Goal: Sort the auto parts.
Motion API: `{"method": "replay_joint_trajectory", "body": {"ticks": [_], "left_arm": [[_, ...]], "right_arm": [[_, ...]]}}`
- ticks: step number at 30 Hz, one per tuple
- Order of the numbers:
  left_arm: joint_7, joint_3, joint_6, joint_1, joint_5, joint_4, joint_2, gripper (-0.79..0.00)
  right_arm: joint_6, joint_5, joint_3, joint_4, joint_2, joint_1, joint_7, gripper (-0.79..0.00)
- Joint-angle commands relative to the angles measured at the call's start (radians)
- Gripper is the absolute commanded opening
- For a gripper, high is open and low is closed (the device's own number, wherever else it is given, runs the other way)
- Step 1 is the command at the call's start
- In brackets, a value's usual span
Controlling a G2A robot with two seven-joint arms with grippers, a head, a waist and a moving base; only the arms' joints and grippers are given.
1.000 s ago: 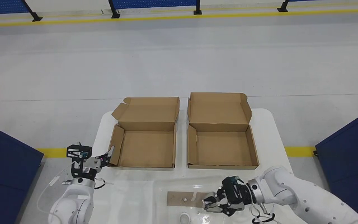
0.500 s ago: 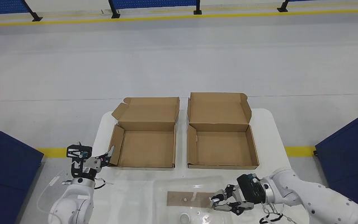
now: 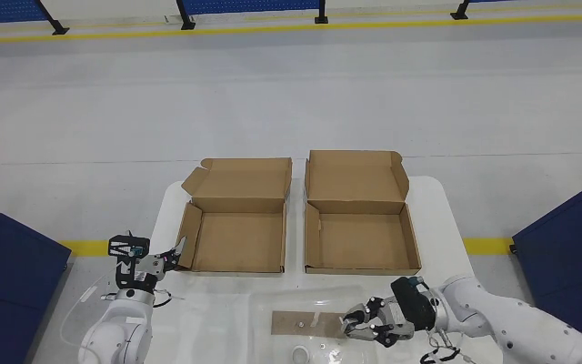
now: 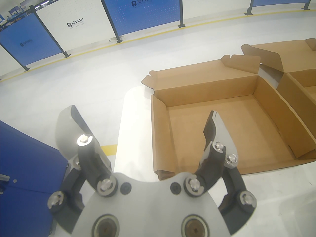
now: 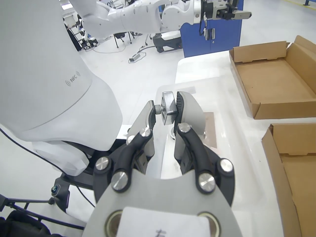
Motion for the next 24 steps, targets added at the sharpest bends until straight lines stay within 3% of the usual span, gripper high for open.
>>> {"method": "replay_joint_trajectory", "body": {"ticks": [1,9,16,24], "left_arm": [[0.0,0.0,0.0,0.0,0.0,0.0,0.0,0.0],[0.0,0.0,0.0,0.0,0.0,0.0,0.0,0.0],[0.0,0.0,0.0,0.0,0.0,0.0,0.0,0.0],[0.0,0.0,0.0,0.0,0.0,0.0,0.0,0.0]], "right_arm": [[0.0,0.0,-0.02,0.005,0.009,0.01,-0.054,-0.785],[0.0,-0.097,-0.171,0.018,0.051,0.103,-0.337,-0.785],[0.0,0.013,-0.282,0.0,0.066,0.205,-0.337,-0.785],[0.0,0.013,-0.282,0.0,0.066,0.205,-0.337,-0.785]]}}
